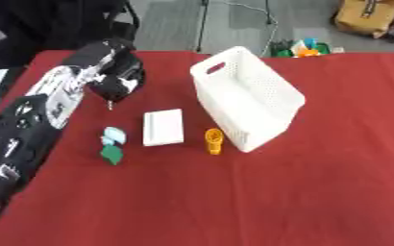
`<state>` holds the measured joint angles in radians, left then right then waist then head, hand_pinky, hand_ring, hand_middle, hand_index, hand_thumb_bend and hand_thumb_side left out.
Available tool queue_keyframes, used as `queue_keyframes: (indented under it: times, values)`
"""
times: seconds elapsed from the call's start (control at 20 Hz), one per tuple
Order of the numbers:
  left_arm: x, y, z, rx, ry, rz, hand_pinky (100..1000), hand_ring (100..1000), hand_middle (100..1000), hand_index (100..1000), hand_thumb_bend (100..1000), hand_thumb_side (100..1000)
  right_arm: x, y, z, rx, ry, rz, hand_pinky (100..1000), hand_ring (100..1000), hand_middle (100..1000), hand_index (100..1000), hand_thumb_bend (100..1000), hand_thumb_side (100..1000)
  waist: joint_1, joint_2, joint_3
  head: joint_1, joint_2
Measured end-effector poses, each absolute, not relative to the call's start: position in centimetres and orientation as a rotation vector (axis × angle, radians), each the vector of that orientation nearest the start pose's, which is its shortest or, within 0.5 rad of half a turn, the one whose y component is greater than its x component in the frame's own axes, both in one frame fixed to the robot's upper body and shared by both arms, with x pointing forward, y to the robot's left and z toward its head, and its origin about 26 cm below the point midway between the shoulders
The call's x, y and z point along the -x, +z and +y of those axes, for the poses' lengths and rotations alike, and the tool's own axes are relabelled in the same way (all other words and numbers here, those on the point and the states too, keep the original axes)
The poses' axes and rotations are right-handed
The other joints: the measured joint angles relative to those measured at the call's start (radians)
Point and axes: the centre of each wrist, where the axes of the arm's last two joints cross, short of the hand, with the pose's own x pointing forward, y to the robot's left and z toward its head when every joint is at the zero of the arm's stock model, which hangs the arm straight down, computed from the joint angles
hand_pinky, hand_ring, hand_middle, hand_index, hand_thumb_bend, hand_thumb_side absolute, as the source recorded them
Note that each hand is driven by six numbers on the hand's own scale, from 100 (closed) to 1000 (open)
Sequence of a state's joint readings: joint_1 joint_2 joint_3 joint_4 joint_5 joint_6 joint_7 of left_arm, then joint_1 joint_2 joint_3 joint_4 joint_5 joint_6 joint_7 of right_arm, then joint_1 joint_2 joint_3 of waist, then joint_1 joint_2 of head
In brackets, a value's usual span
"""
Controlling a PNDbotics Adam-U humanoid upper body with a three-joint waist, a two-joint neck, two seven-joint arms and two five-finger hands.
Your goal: Pick up objects on the table and place them in the box.
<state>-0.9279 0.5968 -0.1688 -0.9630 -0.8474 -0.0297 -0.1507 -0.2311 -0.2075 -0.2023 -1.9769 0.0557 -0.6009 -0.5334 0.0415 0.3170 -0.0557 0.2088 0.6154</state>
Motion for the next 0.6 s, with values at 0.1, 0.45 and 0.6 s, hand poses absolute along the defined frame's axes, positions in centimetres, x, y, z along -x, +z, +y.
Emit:
queue_keyframes:
  times: [0.1,0.45,0.6]
  values:
    - [-46.7,23.0,33.0,-1.191,-1.202,-1.449,100,359,397,510,100,370,-29.3,17.6,-30.1,-0.519,0.594,3.295,609,566,514,573,100,894,0.001,-0.004,0.000,0.000,0.001]
    - [-47.0,25.1,32.0,-1.202,-1.216,-1.488,100,356,393,510,100,260,-29.3,17.6,-30.0,-0.513,0.592,3.307,608,566,514,572,100,890,0.009,-0.020,-0.001,0.001,0.011]
    - [-47.0,26.1,31.5,-1.205,-1.225,-1.505,100,354,392,509,100,260,-29.2,17.5,-30.1,-0.514,0.593,3.313,608,566,514,572,100,889,0.013,-0.026,-0.005,0.001,0.018]
